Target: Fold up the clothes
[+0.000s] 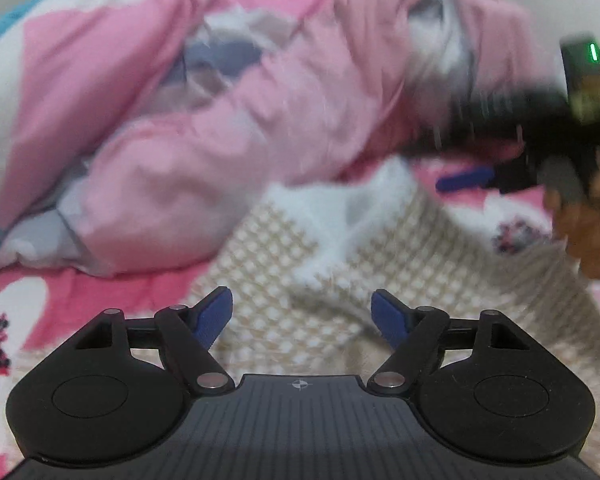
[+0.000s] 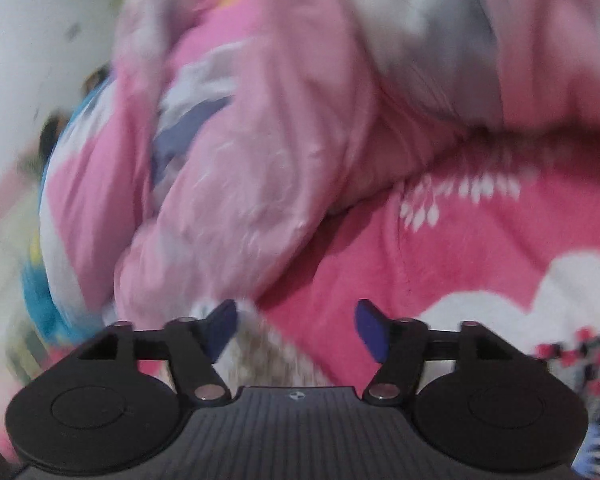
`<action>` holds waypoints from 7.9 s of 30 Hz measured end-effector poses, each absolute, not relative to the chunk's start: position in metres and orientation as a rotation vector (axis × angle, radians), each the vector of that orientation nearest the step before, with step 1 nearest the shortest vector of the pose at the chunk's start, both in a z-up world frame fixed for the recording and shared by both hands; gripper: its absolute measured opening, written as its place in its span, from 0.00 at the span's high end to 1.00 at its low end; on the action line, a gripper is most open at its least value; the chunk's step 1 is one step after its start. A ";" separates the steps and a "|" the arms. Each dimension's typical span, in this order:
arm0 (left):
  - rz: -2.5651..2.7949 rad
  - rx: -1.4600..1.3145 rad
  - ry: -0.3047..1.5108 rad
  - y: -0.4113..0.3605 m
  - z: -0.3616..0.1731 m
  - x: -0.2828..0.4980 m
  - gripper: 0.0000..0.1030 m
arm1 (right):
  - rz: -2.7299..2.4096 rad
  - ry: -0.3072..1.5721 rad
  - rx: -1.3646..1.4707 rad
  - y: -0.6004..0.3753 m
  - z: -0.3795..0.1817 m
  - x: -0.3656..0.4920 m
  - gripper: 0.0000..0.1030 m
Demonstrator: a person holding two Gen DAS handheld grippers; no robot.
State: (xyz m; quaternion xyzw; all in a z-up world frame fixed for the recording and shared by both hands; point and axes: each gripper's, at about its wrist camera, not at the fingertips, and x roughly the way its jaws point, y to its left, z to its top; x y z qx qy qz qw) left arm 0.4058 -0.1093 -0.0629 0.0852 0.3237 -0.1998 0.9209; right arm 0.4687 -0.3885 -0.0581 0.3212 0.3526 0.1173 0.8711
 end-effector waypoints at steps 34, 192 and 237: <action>-0.330 -0.086 0.625 -0.036 0.000 0.388 0.26 | 0.656 0.536 -0.964 -0.187 -0.069 0.266 0.79; -0.584 -0.044 0.731 0.016 -0.059 -0.016 0.59 | 0.499 0.764 -0.462 -0.199 -0.058 -0.134 1.00; -0.205 -0.480 0.809 0.229 -0.061 0.001 0.34 | 0.300 0.950 0.772 -0.345 -0.083 -0.081 0.55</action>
